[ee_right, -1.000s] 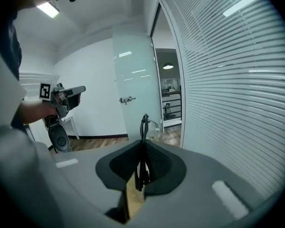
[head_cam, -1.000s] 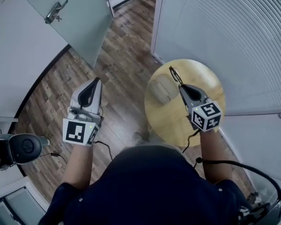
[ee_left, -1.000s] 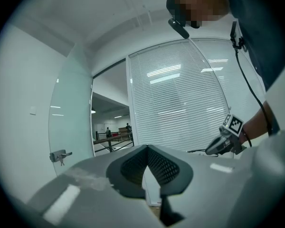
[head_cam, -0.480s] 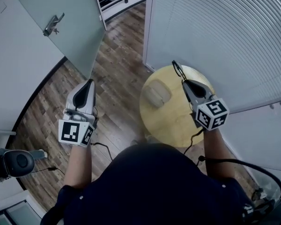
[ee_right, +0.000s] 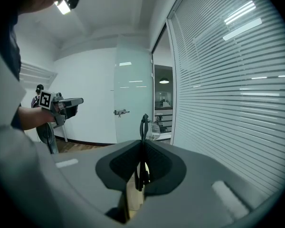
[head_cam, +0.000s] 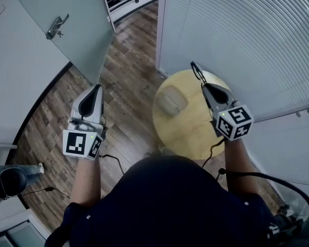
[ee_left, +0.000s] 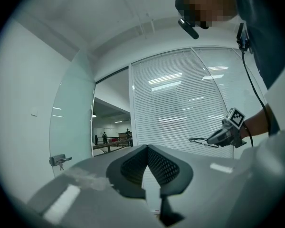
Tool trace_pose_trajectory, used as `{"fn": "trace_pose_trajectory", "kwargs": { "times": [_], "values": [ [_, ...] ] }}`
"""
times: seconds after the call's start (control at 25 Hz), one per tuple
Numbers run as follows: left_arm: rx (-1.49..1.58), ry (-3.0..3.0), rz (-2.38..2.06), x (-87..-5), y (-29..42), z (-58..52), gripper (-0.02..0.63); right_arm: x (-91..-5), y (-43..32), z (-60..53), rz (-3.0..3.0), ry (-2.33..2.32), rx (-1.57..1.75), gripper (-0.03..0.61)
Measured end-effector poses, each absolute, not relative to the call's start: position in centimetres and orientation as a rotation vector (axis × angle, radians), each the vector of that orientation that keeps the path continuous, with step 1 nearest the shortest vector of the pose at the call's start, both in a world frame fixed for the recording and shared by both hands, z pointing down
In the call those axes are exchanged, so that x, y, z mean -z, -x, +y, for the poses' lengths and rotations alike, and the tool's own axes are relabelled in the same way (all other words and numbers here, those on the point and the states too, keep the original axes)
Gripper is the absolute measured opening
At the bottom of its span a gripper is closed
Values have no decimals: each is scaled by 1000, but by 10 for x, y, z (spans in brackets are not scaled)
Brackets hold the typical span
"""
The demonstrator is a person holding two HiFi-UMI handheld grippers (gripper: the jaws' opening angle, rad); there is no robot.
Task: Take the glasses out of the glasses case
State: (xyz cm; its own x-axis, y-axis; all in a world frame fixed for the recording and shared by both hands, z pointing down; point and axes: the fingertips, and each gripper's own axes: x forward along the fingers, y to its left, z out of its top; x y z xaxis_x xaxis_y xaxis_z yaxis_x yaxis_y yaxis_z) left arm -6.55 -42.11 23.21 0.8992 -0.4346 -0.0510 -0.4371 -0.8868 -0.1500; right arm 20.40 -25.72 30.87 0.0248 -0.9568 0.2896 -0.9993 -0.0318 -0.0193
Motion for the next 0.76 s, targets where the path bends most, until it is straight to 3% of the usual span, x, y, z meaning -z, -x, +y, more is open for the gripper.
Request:
{"fn": "trace_pose_trajectory", "kwargs": {
  "times": [0.76],
  "values": [
    [-38, 2894, 675, -231, 56, -414, 5, -316, -216, -248, -2056, -2137, -380, 34]
  ]
}}
